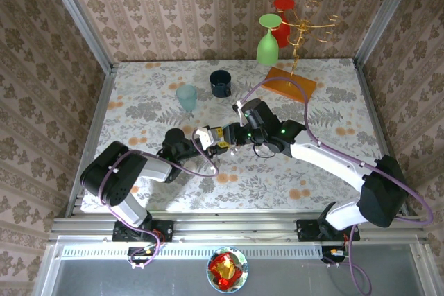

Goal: Insert the wireless bluetooth earbuds into the charging case

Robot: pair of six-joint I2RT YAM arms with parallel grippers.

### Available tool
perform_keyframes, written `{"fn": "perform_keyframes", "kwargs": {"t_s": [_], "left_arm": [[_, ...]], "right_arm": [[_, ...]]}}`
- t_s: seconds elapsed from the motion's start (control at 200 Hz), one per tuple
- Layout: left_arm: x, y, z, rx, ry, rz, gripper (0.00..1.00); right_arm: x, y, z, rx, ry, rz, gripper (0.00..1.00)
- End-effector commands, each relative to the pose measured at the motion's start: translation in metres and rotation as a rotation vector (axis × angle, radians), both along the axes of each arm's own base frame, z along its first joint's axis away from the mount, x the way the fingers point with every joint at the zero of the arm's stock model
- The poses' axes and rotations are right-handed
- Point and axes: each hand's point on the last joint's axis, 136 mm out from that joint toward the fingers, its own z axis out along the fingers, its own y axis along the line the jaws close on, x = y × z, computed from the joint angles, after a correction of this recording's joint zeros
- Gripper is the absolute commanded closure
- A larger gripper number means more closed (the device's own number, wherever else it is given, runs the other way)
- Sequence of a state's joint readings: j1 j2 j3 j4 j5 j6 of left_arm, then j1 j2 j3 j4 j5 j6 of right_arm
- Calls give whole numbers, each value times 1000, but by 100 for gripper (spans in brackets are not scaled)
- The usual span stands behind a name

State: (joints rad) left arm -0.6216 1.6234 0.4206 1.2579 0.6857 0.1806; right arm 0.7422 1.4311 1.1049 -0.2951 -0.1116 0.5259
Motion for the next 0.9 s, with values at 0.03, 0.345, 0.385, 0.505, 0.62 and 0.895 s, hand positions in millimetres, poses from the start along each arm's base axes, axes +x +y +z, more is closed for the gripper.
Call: {"fn": "perform_keyframes", "kwargs": {"t_s": [0.03,0.345,0.385,0.505,0.62,0.895], "left_arm": [[-1,-3,11,-24,-54,-12,77],[-3,-2,8,-18,-47,-37,77],[-5,-3,7,-17,-50,-51,77],[-10,-5,9,-20,-54,-84,77],[-10,-5,14,-30,-56,-86,77],[-5,-5,26,-64,-17,-64,77]], "right_arm": [[1,-9,27,20,-70,-16,62],[-7,-10,67,123,-142,18,61],[-4,-10,69,121,-139,13,61],[5,-5,72,117,-115,14,62],[11,0,70,108,-95,24,62],[12,5,50,101,-24,43,62]]}}
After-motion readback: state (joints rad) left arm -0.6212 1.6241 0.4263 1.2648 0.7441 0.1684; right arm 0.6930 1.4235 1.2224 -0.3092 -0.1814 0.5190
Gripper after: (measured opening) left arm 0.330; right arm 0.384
